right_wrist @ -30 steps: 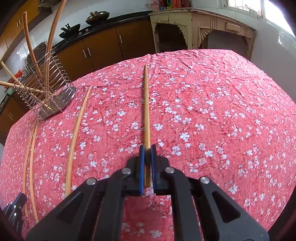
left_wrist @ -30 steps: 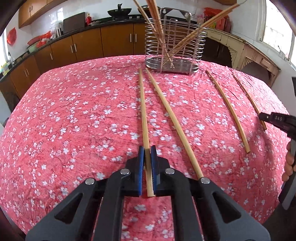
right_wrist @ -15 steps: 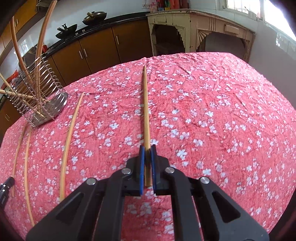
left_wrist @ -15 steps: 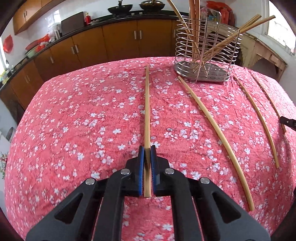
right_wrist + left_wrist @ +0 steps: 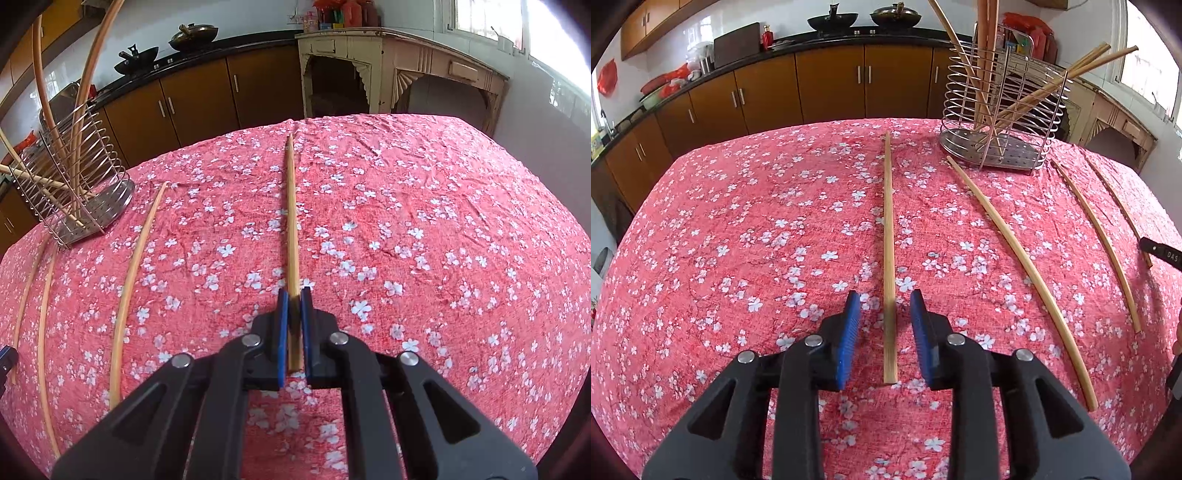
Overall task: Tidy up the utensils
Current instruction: 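Lower the left tool onto a chopstick and close it, then lift both held chopsticks upright and carry them over the wire holder, then open both tools to drop the chopsticks into the wire holder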
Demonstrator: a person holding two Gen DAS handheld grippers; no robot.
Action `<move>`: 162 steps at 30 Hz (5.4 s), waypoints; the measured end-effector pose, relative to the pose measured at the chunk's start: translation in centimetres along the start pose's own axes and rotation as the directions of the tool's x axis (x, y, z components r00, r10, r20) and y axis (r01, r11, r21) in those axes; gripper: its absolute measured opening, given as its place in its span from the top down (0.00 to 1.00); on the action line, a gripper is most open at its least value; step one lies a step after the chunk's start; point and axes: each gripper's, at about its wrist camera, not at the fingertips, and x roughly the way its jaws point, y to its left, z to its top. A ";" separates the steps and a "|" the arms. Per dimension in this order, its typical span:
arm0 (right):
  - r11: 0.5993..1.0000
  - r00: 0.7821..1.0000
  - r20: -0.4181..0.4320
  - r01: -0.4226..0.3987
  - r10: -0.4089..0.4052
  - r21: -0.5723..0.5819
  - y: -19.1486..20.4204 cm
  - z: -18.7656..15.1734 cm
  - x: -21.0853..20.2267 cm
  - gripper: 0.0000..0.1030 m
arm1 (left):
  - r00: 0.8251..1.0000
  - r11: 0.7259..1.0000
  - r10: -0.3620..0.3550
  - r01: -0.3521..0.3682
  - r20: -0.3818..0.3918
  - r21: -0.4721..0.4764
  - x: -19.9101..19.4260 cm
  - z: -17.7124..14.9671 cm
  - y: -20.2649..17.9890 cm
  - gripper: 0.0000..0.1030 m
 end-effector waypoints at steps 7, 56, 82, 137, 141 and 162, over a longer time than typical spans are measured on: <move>1.000 1.000 0.000 0.015 -0.016 -0.023 0.2 -0.2 -0.2 0.92 | 1.000 0.999 0.029 -0.029 0.000 0.036 0.0 -0.1 -0.7 0.75; 0.998 0.944 0.330 -0.004 0.024 -0.062 -0.7 1.5 -10.0 0.92 | 0.942 1.000 -0.015 0.016 0.335 -0.003 -9.6 1.6 1.4 0.93; 0.991 0.819 0.559 -0.089 0.131 -0.103 1.4 5.7 -18.4 0.92 | 0.842 0.994 0.019 0.041 0.539 -0.100 -15.6 4.5 2.7 0.93; 0.891 0.700 0.555 -0.391 0.450 -0.230 15.1 17.8 -16.6 0.92 | 0.735 0.967 0.125 0.060 0.666 -0.247 -13.5 21.5 -5.9 0.93; 0.891 0.713 0.537 -0.392 0.452 -0.229 15.3 17.9 -15.7 0.92 | 0.743 0.967 0.129 0.052 0.657 -0.249 -13.1 21.6 -6.0 0.93; 0.930 0.764 0.532 -0.311 0.366 -0.194 13.6 16.8 -16.3 0.63 | 0.772 0.959 0.154 0.034 0.616 -0.282 -15.2 21.0 -4.5 0.54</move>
